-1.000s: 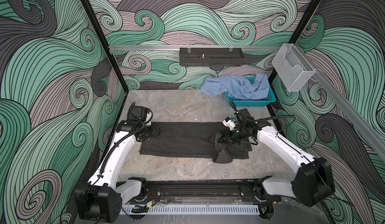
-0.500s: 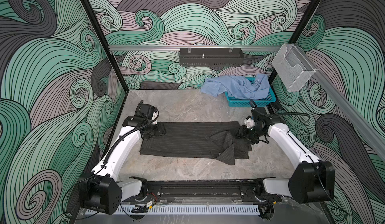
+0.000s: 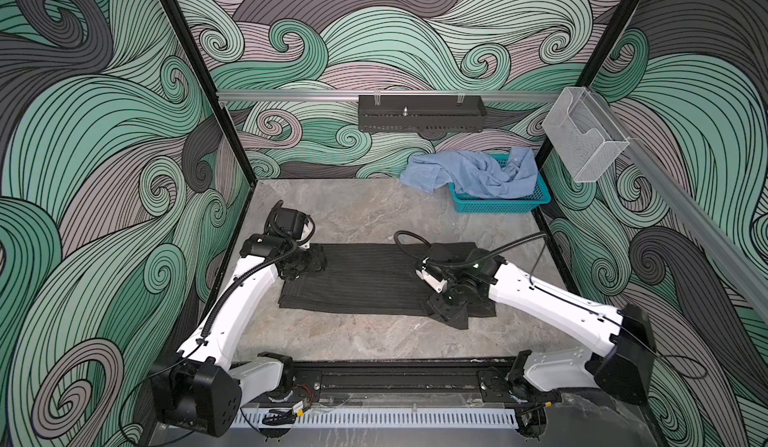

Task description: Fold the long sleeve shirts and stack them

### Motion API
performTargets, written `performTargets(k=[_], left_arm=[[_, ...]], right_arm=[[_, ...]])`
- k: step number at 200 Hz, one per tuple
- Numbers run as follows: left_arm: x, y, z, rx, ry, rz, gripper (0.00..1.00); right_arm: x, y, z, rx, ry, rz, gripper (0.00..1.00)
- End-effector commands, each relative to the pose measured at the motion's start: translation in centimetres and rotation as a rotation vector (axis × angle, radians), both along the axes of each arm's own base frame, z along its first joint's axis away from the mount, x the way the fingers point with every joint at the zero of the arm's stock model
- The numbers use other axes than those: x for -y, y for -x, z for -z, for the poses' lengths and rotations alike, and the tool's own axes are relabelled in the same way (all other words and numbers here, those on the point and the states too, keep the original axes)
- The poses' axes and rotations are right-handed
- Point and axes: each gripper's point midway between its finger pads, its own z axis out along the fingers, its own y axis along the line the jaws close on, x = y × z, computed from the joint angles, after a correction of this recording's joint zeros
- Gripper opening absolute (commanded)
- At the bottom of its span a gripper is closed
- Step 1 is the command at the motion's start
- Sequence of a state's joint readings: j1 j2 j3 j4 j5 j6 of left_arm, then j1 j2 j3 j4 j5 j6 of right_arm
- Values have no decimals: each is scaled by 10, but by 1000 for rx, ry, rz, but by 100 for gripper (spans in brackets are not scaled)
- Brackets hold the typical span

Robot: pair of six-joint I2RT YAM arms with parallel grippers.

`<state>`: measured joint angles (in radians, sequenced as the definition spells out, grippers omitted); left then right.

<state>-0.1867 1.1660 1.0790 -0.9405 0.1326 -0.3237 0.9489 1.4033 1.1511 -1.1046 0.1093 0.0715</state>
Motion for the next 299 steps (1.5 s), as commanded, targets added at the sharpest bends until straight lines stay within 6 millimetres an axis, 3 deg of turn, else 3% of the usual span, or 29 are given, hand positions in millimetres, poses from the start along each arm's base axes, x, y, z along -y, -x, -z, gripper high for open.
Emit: performTargets(k=[1, 27, 50, 80, 98, 120, 131, 144, 155, 176, 194, 206, 214, 226, 270, 299], left_arm=[[-11, 6, -15, 49, -48, -20, 55], [-15, 10, -21, 88, -59, -22, 56], [-19, 14, -22, 83, -71, -22, 56], [-20, 14, -21, 80, -67, -25, 56], [-20, 13, -21, 82, -61, -28, 56], [-21, 12, -22, 86, -66, -25, 56], [-23, 13, -22, 86, -69, -26, 56], [-24, 12, -23, 89, -72, -27, 56], [-25, 12, -24, 92, -71, -29, 56], [-25, 8, -28, 105, -65, -33, 56], [-23, 4, -32, 119, -51, -35, 56], [-20, 1, -34, 129, -38, -32, 56], [-18, -1, -34, 132, -29, -27, 56], [-17, -3, -35, 134, -19, -28, 56], [-12, -8, -34, 131, -2, -14, 56], [-9, -10, -32, 130, 13, -6, 56]], right_arm=[[-10, -9, 0, 82, 67, -253, 63], [-21, -1, 19, 23, 94, -402, 65], [-17, 10, 36, -60, 133, -467, 65], [-8, 10, 59, -116, 217, -471, 59], [-7, 8, 67, -136, 233, -452, 45], [-8, 3, 61, -123, 215, -427, 1], [-9, -2, 53, -95, 191, -412, 0], [-15, -10, 32, -47, 121, -378, 0], [-25, -23, 3, 5, -1, -325, 0], [-42, -59, -82, 244, -281, -223, 0], [-40, -92, -163, 524, -515, -118, 0], [-32, -110, -197, 669, -617, -37, 0], [-28, -120, -206, 732, -657, 4, 0], [-26, -130, -204, 774, -666, 46, 0], [-29, -155, -145, 780, -669, 159, 0], [-18, -165, -125, 801, -658, 283, 0]])
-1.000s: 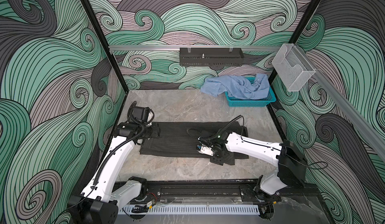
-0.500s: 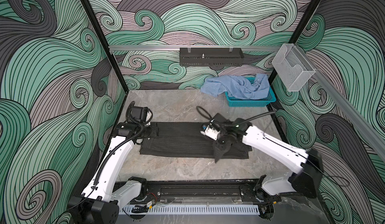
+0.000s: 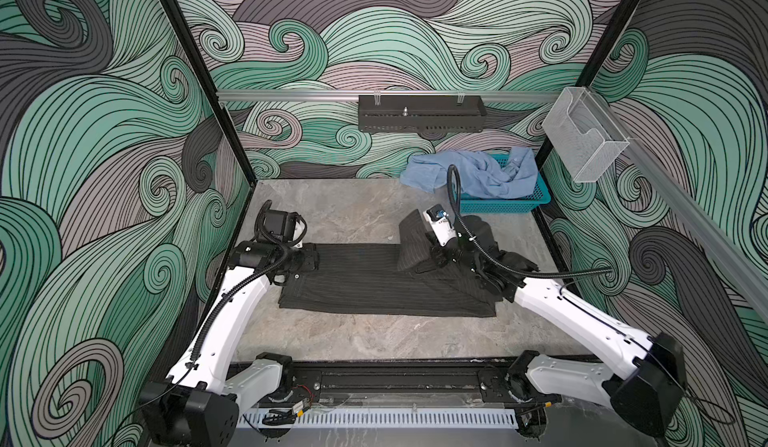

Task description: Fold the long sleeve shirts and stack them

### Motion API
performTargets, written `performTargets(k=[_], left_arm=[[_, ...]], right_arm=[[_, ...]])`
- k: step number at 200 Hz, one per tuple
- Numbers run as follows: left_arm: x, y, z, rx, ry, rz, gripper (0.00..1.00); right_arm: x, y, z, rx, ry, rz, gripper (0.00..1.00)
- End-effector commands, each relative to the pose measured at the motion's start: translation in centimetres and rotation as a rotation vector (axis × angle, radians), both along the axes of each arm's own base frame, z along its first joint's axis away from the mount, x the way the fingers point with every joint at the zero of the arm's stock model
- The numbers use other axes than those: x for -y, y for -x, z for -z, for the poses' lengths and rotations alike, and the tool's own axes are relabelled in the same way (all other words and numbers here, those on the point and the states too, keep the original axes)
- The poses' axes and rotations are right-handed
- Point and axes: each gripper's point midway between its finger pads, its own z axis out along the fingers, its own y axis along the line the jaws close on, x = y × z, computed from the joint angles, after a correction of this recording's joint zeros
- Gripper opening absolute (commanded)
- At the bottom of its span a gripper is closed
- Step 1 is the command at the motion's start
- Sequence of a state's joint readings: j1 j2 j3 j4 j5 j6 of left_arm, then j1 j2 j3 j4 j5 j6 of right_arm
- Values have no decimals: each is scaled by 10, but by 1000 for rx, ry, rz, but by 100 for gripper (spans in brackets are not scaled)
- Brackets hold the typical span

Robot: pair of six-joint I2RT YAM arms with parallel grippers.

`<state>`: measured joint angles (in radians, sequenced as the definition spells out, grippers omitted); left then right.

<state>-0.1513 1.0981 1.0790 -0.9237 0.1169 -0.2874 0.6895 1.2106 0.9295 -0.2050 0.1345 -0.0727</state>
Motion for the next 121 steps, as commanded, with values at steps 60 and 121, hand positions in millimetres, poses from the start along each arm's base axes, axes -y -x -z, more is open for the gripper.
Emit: performTargets(k=[60, 121], left_arm=[[9, -20, -19, 51, 67, -9, 56], [-9, -29, -39, 103, 32, -90, 55]], right_arm=[[3, -19, -26, 151, -165, 315, 0], [-91, 36, 49, 45, -57, 198, 0]])
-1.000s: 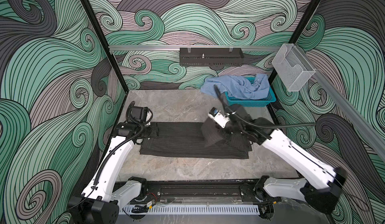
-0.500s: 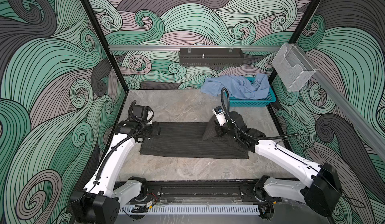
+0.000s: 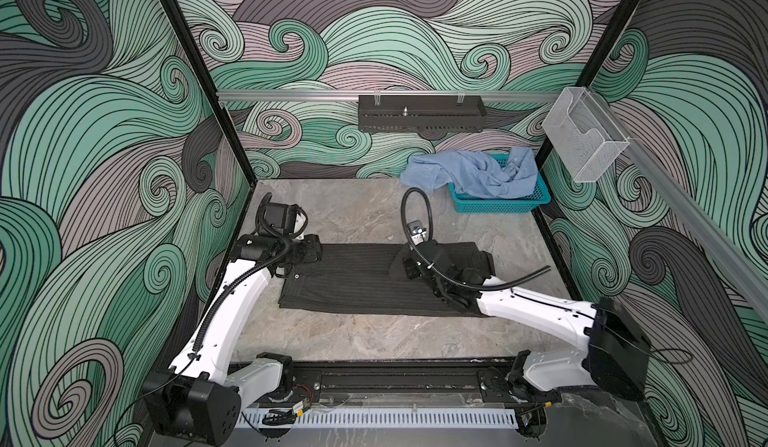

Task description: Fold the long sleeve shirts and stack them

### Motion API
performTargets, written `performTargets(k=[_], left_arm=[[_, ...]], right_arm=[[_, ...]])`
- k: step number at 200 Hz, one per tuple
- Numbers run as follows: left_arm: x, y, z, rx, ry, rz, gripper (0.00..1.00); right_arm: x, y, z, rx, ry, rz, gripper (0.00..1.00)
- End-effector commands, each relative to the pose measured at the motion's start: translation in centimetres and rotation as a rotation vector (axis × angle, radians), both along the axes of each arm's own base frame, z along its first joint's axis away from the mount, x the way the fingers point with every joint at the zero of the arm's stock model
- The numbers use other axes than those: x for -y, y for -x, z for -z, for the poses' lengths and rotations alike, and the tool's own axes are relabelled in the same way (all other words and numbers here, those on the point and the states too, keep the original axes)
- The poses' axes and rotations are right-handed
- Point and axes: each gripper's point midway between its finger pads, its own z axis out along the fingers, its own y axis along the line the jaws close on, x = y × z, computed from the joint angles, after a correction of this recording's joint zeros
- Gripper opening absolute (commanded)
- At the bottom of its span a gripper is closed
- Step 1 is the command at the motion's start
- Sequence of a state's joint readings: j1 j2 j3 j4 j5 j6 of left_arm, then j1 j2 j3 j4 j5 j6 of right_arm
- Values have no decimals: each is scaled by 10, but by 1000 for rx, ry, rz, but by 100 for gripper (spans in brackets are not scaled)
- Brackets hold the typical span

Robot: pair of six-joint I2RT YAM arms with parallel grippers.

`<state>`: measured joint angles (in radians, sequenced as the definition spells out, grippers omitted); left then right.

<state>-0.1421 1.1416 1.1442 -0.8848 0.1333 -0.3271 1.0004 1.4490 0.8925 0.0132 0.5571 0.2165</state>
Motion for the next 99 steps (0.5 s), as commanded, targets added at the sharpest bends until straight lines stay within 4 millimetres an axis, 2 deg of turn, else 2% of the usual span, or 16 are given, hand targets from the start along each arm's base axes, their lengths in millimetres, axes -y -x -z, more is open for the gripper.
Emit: performTargets(k=[1, 13, 19, 35, 49, 58, 76, 99], left_arm=[[-13, -8, -20, 52, -12, -59, 56], [-17, -9, -24, 60, -13, -70, 56], [-19, -9, -25, 63, -14, -73, 56], [-20, -9, -27, 65, -15, -74, 56], [-18, -7, -25, 56, -3, -61, 56], [-11, -5, -23, 50, 20, -24, 56], [-1, 0, -14, 13, 76, -19, 56], [17, 11, 4, -54, 128, -15, 56]], right_arm=[[-27, 22, 0, 10, -31, 2, 0], [-45, 46, 8, -5, -23, -55, 0], [-49, 56, 12, -17, -15, -73, 4], [-56, 84, 22, -58, 9, -119, 25], [-53, 103, 25, -78, 24, -152, 53], [-45, 111, 23, -84, 42, -159, 65], [-23, 114, 7, -57, 38, -157, 80], [14, 104, -27, 30, 8, -130, 87]])
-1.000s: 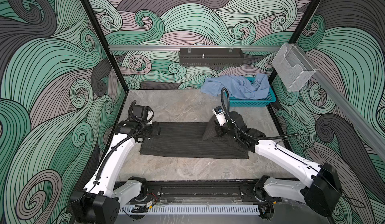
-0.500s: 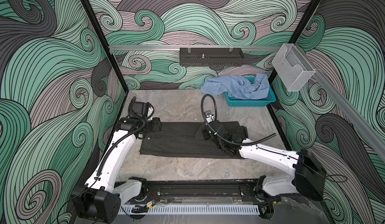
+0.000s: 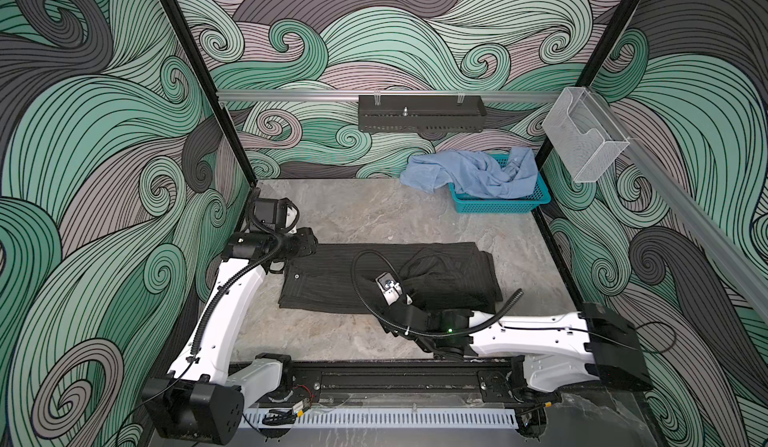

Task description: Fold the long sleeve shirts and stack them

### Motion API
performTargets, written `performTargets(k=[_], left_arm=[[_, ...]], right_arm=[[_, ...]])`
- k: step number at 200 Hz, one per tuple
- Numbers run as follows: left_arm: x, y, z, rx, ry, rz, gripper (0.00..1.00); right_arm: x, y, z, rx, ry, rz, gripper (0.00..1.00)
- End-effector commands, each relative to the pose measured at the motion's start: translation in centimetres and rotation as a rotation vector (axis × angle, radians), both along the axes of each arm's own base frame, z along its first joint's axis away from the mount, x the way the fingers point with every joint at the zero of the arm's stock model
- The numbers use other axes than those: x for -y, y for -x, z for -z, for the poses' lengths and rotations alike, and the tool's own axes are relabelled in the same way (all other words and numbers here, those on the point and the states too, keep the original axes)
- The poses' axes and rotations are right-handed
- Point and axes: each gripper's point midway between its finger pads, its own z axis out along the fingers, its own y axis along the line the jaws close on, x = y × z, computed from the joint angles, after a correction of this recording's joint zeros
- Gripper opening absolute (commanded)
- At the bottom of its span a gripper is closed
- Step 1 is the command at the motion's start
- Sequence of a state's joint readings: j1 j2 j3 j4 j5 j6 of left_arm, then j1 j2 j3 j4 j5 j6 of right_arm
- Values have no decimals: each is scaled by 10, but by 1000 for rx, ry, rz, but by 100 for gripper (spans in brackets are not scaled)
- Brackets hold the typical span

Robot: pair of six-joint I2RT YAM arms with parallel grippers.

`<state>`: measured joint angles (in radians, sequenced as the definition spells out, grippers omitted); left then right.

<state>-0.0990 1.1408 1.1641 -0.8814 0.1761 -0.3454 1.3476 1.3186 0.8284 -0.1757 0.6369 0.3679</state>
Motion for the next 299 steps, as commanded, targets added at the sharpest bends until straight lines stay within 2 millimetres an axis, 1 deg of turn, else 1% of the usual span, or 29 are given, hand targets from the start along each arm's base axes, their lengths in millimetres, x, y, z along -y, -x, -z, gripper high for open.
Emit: performTargets(k=[1, 5, 21, 40, 56, 66, 71, 90, 108, 122, 151, 155, 171, 193, 207, 229, 246, 251, 253, 257, 276, 284, 299], left_arm=[[23, 16, 15, -72, 84, 21, 56], [28, 18, 19, -85, 94, 23, 56], [49, 27, 39, -158, 162, 15, 56], [78, 32, 64, -247, 301, -19, 56], [99, 28, 76, -266, 454, -76, 56], [106, 25, 83, -268, 540, -129, 57], [108, 23, 85, -264, 577, -158, 57], [108, 16, 94, -269, 698, -292, 62], [105, 9, 96, -273, 788, -408, 64], [102, 5, 97, -287, 831, -490, 69], [107, -1, 103, -331, 964, -600, 69], [110, -2, 102, -340, 986, -603, 69], [121, 3, 109, -436, 1029, -620, 67], [137, 23, 125, -647, 1017, -634, 65], [143, 30, 131, -725, 1006, -625, 66], [153, 23, 130, -758, 1021, -582, 67], [161, 17, 131, -768, 1027, -557, 67], [164, 15, 127, -766, 1036, -541, 67], [165, 16, 134, -783, 1026, -549, 67], [167, 15, 137, -792, 1023, -549, 67], [176, 16, 143, -819, 1019, -525, 62], [178, 18, 146, -833, 1017, -518, 56], [180, 23, 148, -851, 1012, -500, 44]], right_arm=[[46, -14, -34, 88, -19, 77, 87], [53, -17, -41, 93, -36, 85, 87], [81, -31, -53, 91, -89, 131, 84], [108, -48, -58, 56, -139, 195, 81], [124, -59, -57, 5, -149, 240, 79], [128, -65, -58, -18, -165, 260, 79], [132, -65, -55, -40, -153, 269, 78], [133, -67, -56, -67, -162, 271, 77], [135, -69, -57, -77, -167, 276, 77], [137, -71, -59, -82, -174, 282, 77], [141, -72, -58, -93, -174, 289, 76], [142, -72, -58, -94, -174, 291, 76], [146, -73, -59, -91, -171, 300, 75], [150, -73, -62, -80, -168, 306, 75], [152, -73, -63, -74, -161, 311, 75], [154, -73, -65, -70, -155, 317, 74], [156, -73, -61, -75, -142, 322, 74], [157, -74, -60, -75, -139, 324, 74], [157, -73, -60, -75, -138, 324, 74], [158, -74, -60, -74, -133, 327, 74], [160, -74, -59, -71, -124, 332, 74], [161, -74, -60, -68, -123, 335, 74], [163, -75, -61, -65, -124, 338, 74]])
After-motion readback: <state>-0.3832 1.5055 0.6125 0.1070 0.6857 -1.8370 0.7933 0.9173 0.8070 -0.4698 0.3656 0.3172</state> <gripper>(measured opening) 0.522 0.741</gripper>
